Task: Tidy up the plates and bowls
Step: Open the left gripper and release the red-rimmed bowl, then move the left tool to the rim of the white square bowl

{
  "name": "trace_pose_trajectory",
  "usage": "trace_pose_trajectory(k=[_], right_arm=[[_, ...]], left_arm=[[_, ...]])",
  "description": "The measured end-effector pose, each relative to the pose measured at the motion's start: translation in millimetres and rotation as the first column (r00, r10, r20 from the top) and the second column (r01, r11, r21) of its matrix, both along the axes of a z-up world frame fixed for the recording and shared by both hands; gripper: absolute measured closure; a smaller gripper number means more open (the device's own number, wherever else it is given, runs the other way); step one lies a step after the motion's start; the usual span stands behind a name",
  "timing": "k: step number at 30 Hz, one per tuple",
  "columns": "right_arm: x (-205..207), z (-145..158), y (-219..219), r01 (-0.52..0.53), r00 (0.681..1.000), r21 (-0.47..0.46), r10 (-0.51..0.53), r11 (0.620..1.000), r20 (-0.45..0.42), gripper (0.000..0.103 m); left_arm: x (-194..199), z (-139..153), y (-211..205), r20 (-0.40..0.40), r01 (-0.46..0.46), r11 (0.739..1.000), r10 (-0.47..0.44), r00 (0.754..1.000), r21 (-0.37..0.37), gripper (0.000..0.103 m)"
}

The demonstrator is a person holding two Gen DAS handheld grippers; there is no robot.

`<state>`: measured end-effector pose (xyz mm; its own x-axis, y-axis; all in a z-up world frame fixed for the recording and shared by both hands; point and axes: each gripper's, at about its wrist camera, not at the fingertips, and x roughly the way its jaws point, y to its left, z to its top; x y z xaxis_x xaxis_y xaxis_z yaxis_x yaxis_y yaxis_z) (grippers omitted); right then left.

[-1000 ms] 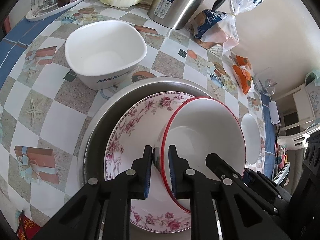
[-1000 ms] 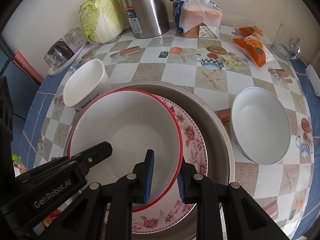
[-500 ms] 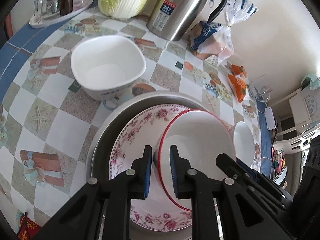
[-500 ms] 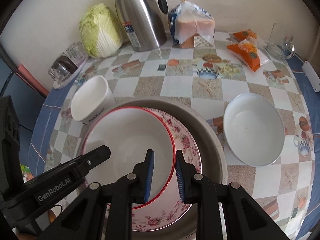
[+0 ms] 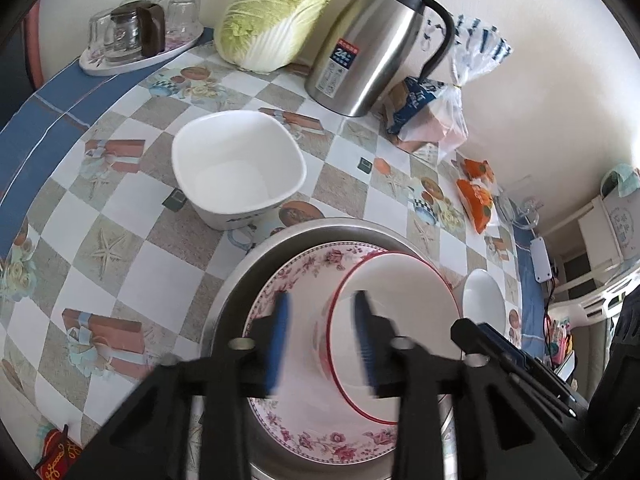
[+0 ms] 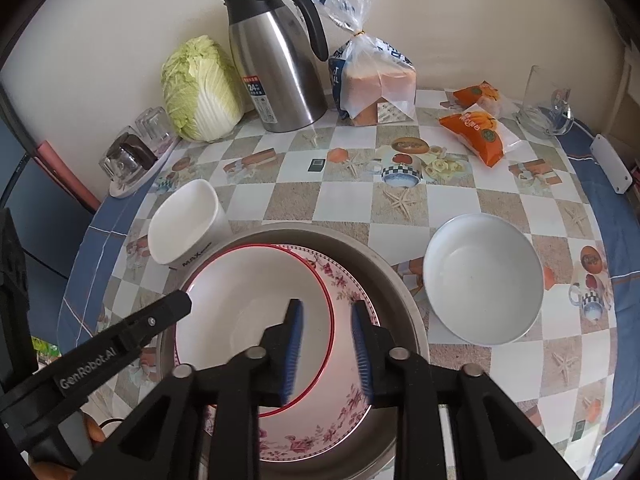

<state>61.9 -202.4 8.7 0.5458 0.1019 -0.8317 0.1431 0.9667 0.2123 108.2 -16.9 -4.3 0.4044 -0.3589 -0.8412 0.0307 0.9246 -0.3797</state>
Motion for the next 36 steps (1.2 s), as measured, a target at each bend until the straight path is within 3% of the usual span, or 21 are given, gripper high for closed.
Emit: trace_pose_trajectory(k=[1, 3, 5, 8, 12, 16, 26, 36], right_arm=[[0, -1, 0, 0.004, 1.000, -0.004, -0.004, 1.000, -0.001, 0.044], [0, -2, 0, 0.007, 1.000, -0.008, -0.007, 1.000, -0.003, 0.040], [1, -3, -1, 0.007, 1.000, -0.010, -0.007, 1.000, -0.010, 0.040], [2, -6, -1, 0.009, 1.000, -0.014, -0.010, 1.000, -0.020, 0.039], [3, -6, -2, 0.013, 1.000, -0.022, -0.014, 1.000, -0.016, 0.021], [3, -6, -3, 0.016, 1.000, -0.028, -0.016, 0.999, -0.013, 0.005], [1, -8, -12, 0.056, 0.998, -0.012, -0.056, 0.998, -0.007, 0.000], [-4, 10, -17, 0.082, 0.994, -0.033, -0.079, 0.996, 0.074, 0.000]], left_arm=[[0, 0, 2, 0.000, -0.007, 1.000, 0.007, 1.000, -0.003, 0.058], [0, 1, 4, 0.000, -0.018, 1.000, 0.018, 1.000, -0.004, 0.056], [0, 1, 7, 0.001, -0.033, 0.999, 0.033, 0.999, 0.001, 0.041], [0, 1, 9, 0.005, -0.050, 0.998, 0.050, 0.999, 0.022, 0.034], [2, -2, 13, 0.000, -0.077, 0.995, 0.078, 0.997, 0.061, 0.021], [3, -7, 19, -0.012, -0.101, 0.993, 0.102, 0.995, 0.056, 0.019], [4, -8, 25, -0.004, -0.129, 0.987, 0.130, 0.992, 0.093, 0.018], [3, 5, 25, 0.090, -0.143, 0.975, 0.129, 0.988, 0.170, 0.013]])
